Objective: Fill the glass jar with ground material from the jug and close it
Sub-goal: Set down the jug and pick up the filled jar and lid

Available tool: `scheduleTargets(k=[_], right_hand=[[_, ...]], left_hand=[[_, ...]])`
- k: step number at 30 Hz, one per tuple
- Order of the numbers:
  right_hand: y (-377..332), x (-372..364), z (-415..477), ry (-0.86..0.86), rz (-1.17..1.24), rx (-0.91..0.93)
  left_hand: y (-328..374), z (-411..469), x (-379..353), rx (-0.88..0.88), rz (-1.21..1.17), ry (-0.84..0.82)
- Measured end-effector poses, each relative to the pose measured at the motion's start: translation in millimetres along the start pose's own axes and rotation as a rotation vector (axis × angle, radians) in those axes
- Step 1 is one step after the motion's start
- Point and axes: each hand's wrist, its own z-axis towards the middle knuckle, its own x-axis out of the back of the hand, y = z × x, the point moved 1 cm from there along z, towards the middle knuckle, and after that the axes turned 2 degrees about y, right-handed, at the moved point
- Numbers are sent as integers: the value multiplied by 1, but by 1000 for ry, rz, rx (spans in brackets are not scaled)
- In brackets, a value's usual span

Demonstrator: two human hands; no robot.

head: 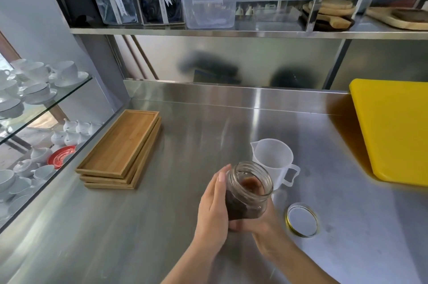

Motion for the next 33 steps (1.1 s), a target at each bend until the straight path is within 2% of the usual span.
scheduleTargets(k=[5,6,9,11,13,15,17,18,20,24,25,26,28,30,31,33], right_hand=[[2,7,-9,4,32,-7],[2,7,-10,-4,51,-4],[2,7,-13,-27,111,17],[0,11,-18,-37,83,21],[-9,17,-22,-90,13,-18],[-25,26,-23,-247,-93,-38],[-42,36,-19,-363,-160,-24],[-49,42,-18,-363,-153,-11],[-66,53,-19,-239,-55,67],[-85,58,-24,427,-111,361],[-83,50,-25,507,-120,364],[-80,38,-27,493,-176,333],[-76,9,-36,274,-405,230],[-75,3,-42,84,-458,150],[-78,9,-41,67,-460,164],[-88,26,-40,227,-413,227]], left_hand=[[-7,-3,1,-85,52,-87],[-6,-4,3,-88,77,-156],[4,-3,9,-59,250,-499],[6,0,13,-49,295,-581],[4,-3,13,-45,242,-510],[0,-9,11,-45,123,-416],[-3,-16,12,-105,52,-359],[0,-19,14,-150,55,-346],[9,-24,15,-247,96,-321],[16,-32,6,-331,0,-216],[13,-35,-1,-320,-28,-192],[7,-36,-7,-304,-52,-186],[-5,-40,-17,-290,-80,-205],[-7,-46,-20,-261,-110,-228],[-9,-47,-19,-259,-110,-215],[-11,-50,-17,-254,-98,-177]])
